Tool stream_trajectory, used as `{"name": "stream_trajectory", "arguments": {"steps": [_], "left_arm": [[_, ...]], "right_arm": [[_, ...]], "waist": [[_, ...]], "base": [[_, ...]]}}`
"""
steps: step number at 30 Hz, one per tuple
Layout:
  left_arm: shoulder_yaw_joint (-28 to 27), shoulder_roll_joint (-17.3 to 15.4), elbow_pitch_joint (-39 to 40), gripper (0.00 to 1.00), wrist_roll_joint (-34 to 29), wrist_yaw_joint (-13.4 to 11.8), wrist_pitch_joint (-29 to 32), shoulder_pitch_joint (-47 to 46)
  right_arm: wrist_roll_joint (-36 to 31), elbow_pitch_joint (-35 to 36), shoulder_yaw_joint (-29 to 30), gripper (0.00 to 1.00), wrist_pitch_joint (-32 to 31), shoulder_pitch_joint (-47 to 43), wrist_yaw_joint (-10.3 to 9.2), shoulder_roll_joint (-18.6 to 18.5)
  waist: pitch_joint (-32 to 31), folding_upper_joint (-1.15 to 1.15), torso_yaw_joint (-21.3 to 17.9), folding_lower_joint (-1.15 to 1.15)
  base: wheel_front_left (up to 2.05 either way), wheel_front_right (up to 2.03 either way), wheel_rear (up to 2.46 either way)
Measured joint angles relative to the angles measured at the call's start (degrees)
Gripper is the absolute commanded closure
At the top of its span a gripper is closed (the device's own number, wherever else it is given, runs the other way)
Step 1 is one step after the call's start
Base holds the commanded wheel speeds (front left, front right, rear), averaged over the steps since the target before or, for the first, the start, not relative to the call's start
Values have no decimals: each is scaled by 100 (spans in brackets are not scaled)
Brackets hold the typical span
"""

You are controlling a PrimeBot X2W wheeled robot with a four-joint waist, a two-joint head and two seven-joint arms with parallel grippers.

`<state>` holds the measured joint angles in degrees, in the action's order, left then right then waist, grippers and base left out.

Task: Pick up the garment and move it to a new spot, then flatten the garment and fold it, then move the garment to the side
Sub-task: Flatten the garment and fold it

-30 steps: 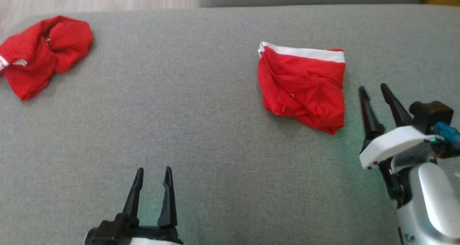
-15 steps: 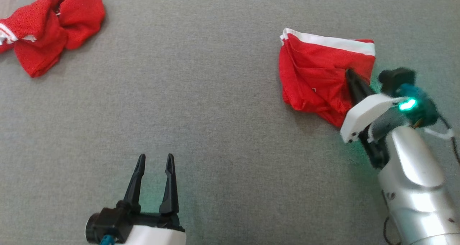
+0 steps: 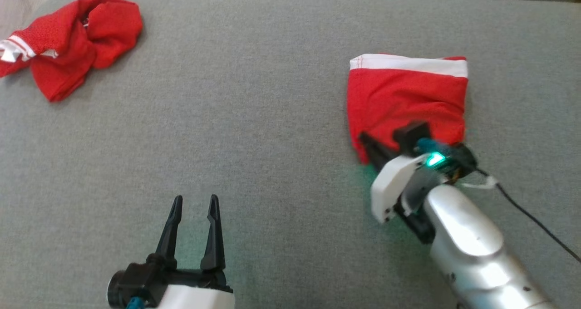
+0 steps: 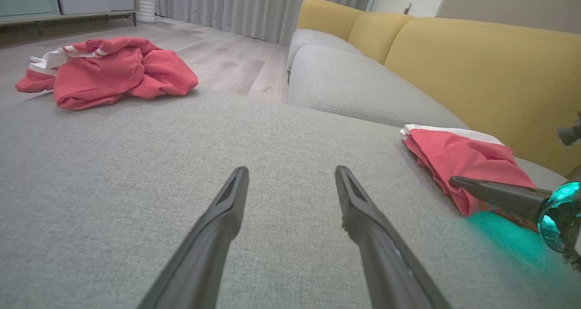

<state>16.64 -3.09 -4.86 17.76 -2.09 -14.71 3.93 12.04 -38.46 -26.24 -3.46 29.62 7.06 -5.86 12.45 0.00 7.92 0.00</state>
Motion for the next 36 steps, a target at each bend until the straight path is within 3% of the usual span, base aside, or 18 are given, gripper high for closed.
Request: {"name": "stream_trajectory", "arguments": {"steps": [7,12,13,14,15,24,36], "left_arm": [[-151,2,-1,0,-1,-36,0,34],[-436,2,-14,0,-16,11,0,292],[-493,2,-19,0,-20,15,0,338],[-550,2,-21,0,-35,18,0,376],[-590,2,-21,0,-74,42,0,408],[-844,7,-140,0,-330,333,0,600],[-1079,4,-236,0,-372,446,0,832]], "right_arm": [[330,350,-493,100,-185,-340,0,-2],[371,1082,120,100,255,-654,0,-112],[299,1217,292,95,344,-763,0,-169],[214,1359,490,53,442,-893,0,-226],[136,1517,722,0,525,-1053,0,-265],[-156,2373,2156,0,1294,-2393,0,-356],[-207,2249,2553,0,1748,-3363,0,-137]], "waist": [[-222,0,-130,0],[-572,0,-270,-1],[-640,0,-297,0],[-709,0,-324,-1],[-776,0,-356,-1],[-1215,0,-587,-1],[-1372,0,-751,-1]], "base": [[0,0,0],[0,0,0],[0,0,0],[0,0,0],[0,0,0],[0,0,0],[0,0,0]]}}
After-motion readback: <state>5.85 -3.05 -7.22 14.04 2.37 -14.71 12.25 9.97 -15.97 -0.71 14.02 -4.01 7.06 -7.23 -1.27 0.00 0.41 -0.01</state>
